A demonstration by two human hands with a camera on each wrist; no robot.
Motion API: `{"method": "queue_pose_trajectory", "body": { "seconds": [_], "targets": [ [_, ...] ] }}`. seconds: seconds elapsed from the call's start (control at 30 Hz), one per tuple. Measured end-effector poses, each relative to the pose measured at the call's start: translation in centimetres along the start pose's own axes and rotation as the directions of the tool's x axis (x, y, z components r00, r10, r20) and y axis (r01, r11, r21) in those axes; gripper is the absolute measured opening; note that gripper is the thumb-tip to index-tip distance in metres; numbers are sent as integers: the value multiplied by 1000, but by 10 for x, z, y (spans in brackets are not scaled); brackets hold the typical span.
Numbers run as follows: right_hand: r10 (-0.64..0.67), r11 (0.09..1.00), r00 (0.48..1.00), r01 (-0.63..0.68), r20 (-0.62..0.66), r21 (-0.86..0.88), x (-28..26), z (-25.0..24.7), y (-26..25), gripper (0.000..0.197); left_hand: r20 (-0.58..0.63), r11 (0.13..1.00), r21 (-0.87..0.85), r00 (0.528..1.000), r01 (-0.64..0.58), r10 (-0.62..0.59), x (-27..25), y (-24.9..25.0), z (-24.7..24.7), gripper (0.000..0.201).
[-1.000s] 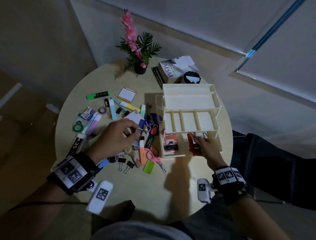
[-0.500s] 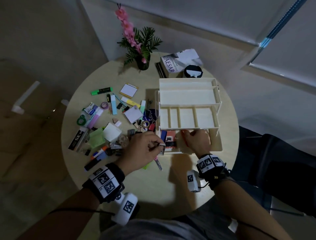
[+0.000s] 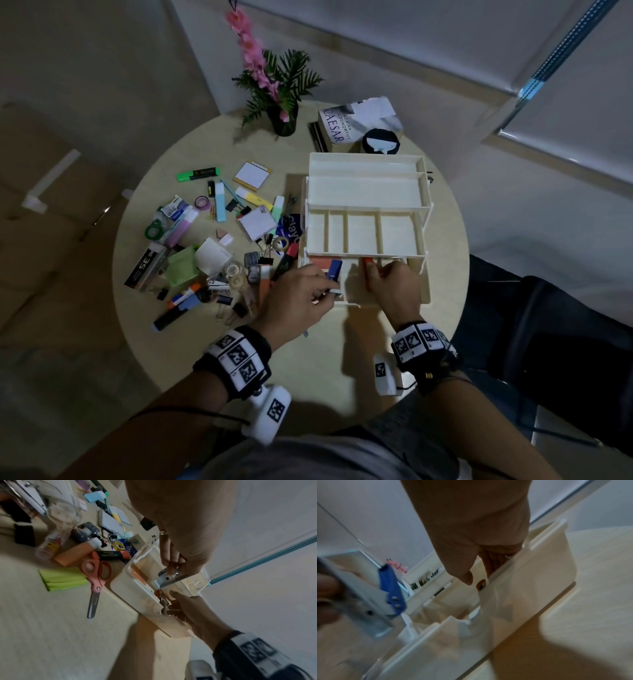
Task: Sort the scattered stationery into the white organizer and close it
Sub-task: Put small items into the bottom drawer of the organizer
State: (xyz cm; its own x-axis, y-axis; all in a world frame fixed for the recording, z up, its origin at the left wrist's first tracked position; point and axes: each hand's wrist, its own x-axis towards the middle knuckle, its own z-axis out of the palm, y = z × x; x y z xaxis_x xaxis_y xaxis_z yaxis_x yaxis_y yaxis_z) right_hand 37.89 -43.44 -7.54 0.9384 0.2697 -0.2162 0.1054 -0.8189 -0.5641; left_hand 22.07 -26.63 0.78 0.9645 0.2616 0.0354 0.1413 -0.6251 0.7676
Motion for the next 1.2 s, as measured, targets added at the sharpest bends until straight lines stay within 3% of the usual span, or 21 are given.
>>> {"method": "queue_pose_trajectory", "body": {
  "seconds": [0.2,0.37,0.53,0.83,1.0,1.1,1.2],
  "targets": [
    [-176,981,984,174,15,80,-28,-17,3,21,54,991,108,996,-83,77,20,-4,35,17],
    [-202,979,979,202,0,6,-19,-24,15,16,208,958,262,976,-116,62,41,-11,51,17],
    [-147,988,988,148,43,-40,-7,-23,22,12,274,916,379,961,-135,28,56,-13,62,19],
    [-17,995,998,23,65,-93,0,-21,14,32,330,847,501,944,-180,5,63,-16,71,16],
    [-39,997,996,44,80,-66,-1,-20,14,33,389,801,524,918,-290,78,70,-23,74,12],
    [-60,996,994,65,90,-58,1,-20,14,37,428,751,573,901,-328,67,73,-31,76,9],
    [-61,995,989,71,132,-69,3,-17,12,43,435,749,599,900,-283,-8,75,-36,74,8]
  ]
}}
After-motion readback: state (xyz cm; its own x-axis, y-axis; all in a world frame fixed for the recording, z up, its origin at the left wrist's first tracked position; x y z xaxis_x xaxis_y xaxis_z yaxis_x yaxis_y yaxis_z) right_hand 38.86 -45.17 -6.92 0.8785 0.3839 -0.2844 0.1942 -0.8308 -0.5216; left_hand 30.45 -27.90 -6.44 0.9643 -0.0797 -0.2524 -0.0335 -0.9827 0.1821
